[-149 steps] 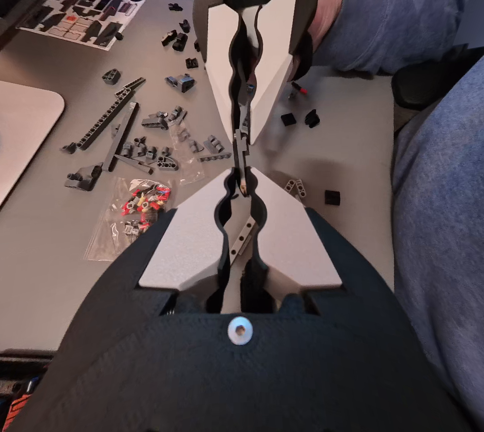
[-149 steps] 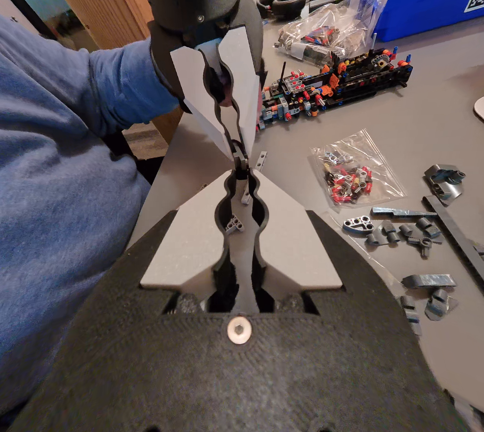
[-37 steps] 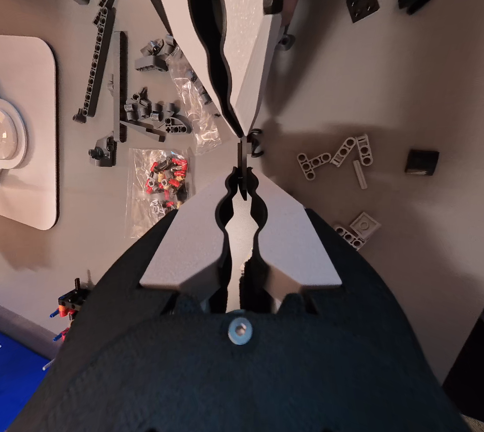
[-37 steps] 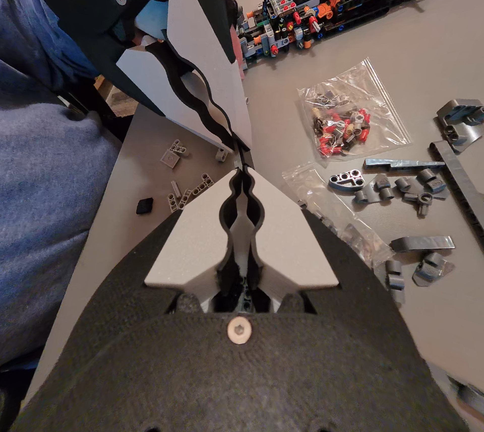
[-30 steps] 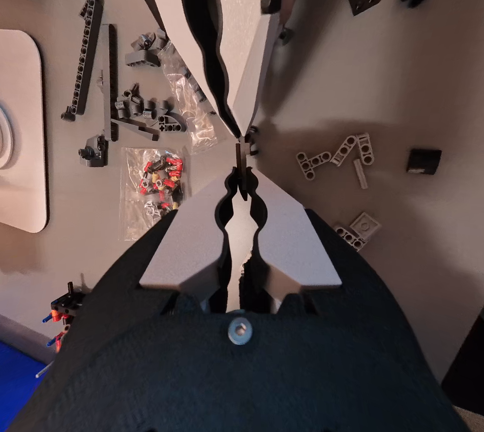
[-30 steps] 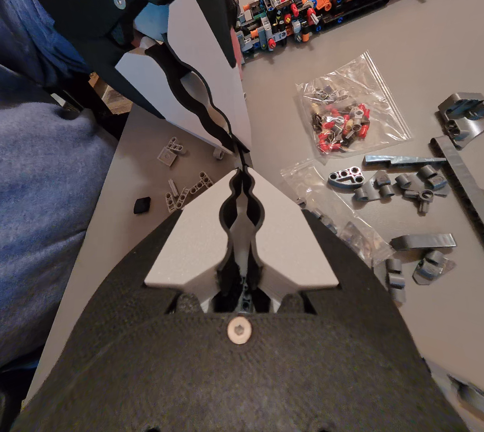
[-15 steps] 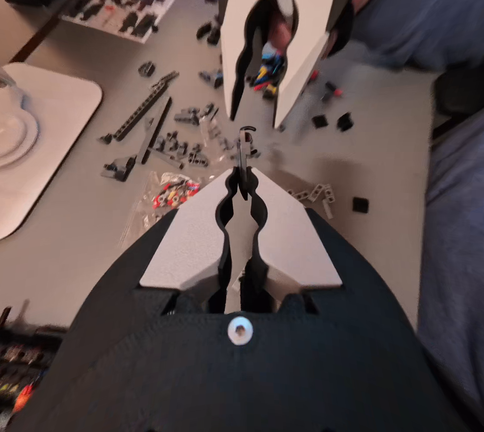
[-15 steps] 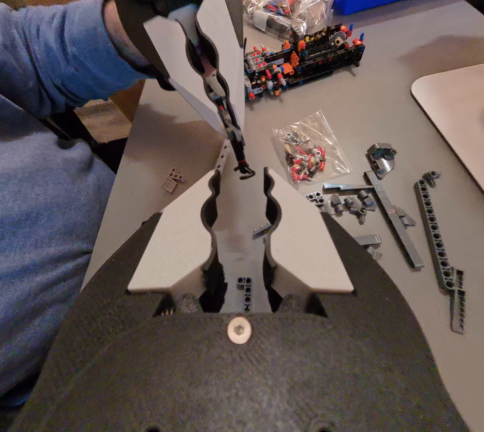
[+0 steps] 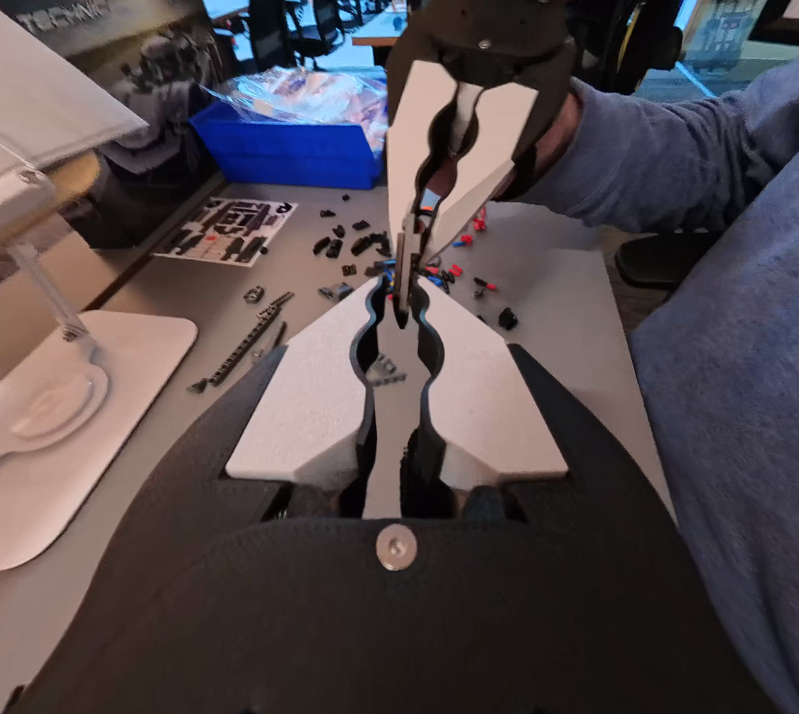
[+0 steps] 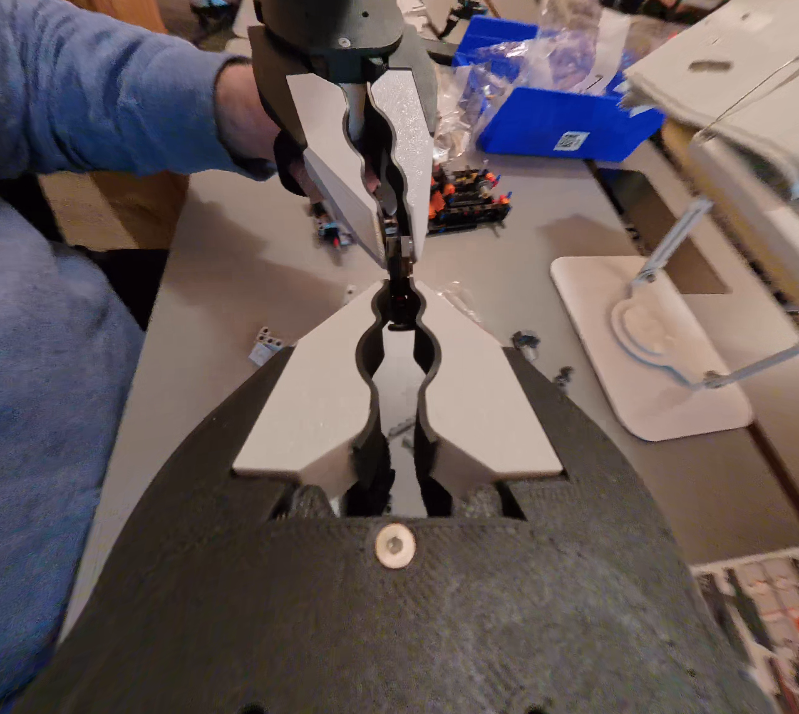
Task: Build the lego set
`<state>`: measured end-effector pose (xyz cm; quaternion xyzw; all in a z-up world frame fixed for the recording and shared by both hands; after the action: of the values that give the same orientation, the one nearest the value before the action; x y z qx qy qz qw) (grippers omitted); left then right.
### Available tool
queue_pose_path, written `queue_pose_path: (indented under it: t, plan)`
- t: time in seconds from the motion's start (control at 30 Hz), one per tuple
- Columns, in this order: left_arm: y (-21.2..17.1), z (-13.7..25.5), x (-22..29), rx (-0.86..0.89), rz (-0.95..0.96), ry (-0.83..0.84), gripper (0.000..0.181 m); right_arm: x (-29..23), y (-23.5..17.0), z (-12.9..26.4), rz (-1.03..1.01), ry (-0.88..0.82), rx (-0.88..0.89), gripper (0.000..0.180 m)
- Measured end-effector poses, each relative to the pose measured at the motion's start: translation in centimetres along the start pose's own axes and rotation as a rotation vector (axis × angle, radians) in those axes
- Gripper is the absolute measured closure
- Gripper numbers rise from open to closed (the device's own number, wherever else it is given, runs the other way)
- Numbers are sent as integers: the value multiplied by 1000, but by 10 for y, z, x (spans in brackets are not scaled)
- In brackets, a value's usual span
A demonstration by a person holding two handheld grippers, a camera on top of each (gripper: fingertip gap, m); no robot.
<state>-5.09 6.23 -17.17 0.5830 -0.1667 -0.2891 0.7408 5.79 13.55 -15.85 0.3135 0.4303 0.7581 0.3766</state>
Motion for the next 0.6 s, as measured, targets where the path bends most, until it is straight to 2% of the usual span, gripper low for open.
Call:
queue_pose_path:
  t: [0.03,0.13,0.23,0.4,0.5,0.6]
  plan:
    - [4,2,-2,12,-7,21,165,0,5,2,43,-54,-13,176]
    - [11,11,-15,34,64,62,150,-1,19,8,212,-240,-74,176]
    - [16,18,-21,77,210,0,139,-5,27,6,418,-399,-145,176]
    - [20,27,-27,189,375,-96,142,-8,31,-3,767,-684,-286,176]
    - [19,28,-33,217,465,-148,143,-13,33,-5,873,-776,-294,176]
    - [15,21,-32,233,548,-206,143,-19,33,-9,916,-783,-293,176]
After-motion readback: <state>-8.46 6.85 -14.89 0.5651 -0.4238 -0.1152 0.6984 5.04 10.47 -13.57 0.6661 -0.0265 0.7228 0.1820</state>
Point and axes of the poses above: each gripper's, where its closed fingertips meet, z back along the fingers, y out of its top, x = y × z across the jaws, the point moved 7 cm from there along z, back along the fingers, and after that the axes turned 5 degrees about y, right-handed, at the moved point
